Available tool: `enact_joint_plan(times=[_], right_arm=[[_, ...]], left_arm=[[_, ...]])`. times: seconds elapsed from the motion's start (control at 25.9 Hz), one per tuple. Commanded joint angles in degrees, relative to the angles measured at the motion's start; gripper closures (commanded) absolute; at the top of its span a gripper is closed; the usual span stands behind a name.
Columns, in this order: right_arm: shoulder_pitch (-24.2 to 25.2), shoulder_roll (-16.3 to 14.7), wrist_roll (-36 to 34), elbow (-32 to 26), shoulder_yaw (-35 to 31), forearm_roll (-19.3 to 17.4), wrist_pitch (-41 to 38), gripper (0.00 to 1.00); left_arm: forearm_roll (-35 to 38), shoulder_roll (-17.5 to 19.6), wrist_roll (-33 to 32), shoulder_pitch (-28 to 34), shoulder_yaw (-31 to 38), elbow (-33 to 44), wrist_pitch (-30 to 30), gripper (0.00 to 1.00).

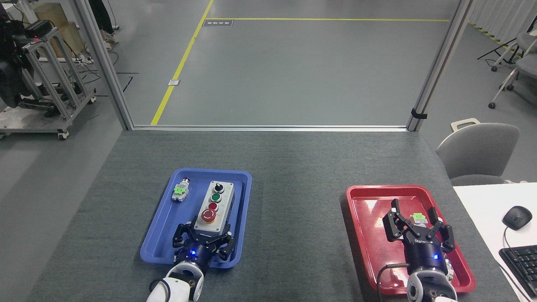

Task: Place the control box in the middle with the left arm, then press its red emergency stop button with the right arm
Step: 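Close the left gripper on the near end of the control box, then drag the control box with the left gripper off the blue tray toward the table middle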

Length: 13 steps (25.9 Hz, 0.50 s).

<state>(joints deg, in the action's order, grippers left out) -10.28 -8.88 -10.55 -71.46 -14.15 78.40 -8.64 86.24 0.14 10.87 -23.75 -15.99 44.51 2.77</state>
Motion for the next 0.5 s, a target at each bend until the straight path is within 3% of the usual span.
enact_joint_plan(times=[0.0,0.43,0.46], right_arm=[[0.0,0.0,0.0,0.0,0.0,0.0,0.0,0.00],[0.1,0.0,0.0,0.0,0.0,0.0,-0.1,0.00],[0.0,0.0,0.0,0.0,0.0,0.0,-0.1,0.00]], left_arm=[[-0.5,-1.0,-0.4,-1.1,-0.2,-3.3,0.0,0.01],[-0.7,-2.2,-0.5,-5.4,-0.2,-8.3,0.0,0.02],[-0.7,-2.2,-0.5,-5.4,-0.2,-8.3,0.0,0.07]])
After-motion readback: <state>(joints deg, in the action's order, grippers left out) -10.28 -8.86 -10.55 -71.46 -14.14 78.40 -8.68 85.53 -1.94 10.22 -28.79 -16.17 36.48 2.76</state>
